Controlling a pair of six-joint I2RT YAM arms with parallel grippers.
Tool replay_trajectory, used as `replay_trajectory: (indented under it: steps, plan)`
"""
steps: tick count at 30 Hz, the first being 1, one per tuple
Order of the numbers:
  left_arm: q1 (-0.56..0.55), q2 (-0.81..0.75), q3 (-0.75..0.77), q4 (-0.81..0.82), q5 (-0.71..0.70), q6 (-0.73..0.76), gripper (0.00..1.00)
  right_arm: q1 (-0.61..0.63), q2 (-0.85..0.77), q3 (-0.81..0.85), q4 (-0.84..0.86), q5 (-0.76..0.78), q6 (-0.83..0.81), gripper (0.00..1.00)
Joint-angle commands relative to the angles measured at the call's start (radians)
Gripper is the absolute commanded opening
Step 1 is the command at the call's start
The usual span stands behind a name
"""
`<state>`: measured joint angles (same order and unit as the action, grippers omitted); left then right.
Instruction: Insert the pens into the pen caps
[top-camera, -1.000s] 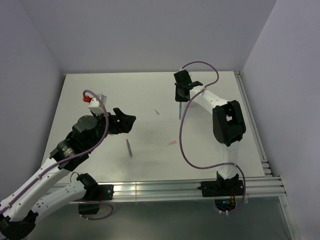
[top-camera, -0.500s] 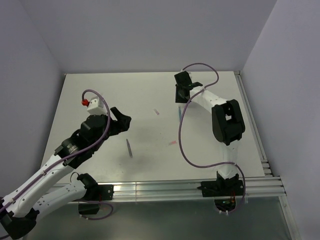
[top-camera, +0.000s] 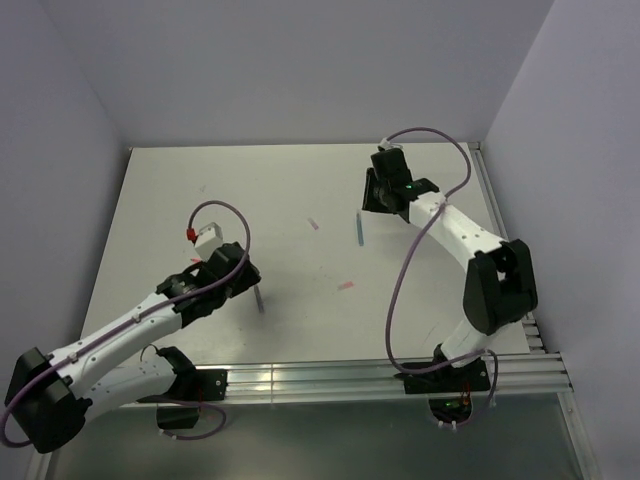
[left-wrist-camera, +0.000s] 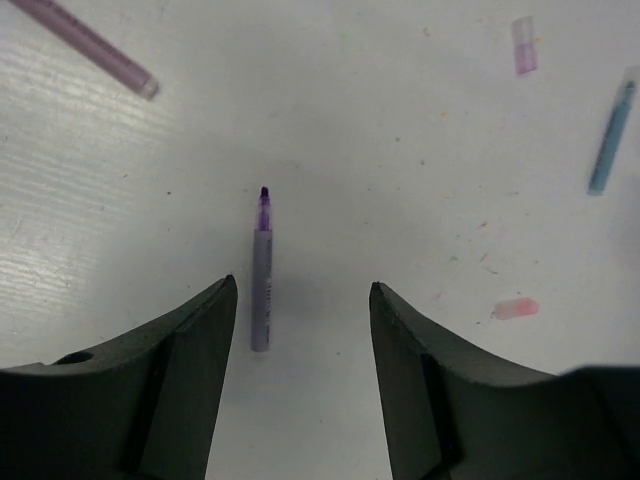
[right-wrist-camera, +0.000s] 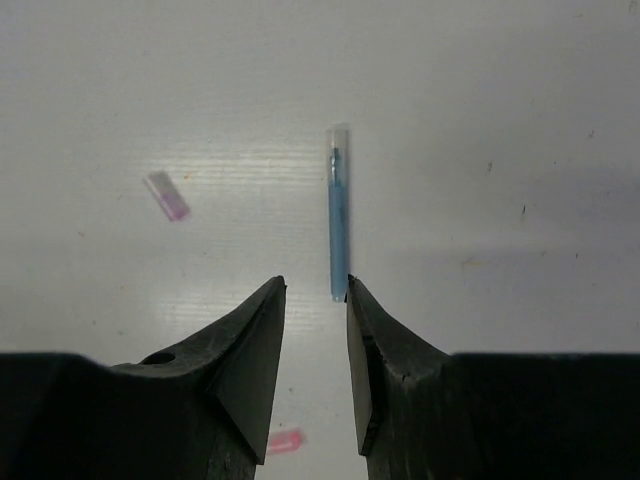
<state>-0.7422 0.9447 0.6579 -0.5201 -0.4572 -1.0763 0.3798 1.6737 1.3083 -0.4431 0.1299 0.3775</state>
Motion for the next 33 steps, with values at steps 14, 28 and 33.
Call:
replay_trajectory:
  steps: [14, 28, 33]
  plan:
    - [0.003, 0.448, 0.068, 0.103, -0.026, -0.08, 0.51, 0.073, -0.356, -0.257, 0.103, -0.112, 0.052, 0.37]
    - [0.004, 0.581, 0.105, 0.095, -0.029, -0.073, 0.31, 0.126, -0.431, -0.311, 0.113, -0.164, 0.07, 0.36]
    - [0.003, 0.585, 0.103, 0.109, -0.018, -0.071, 0.0, 0.136, -0.465, -0.337, 0.126, -0.217, 0.078, 0.36]
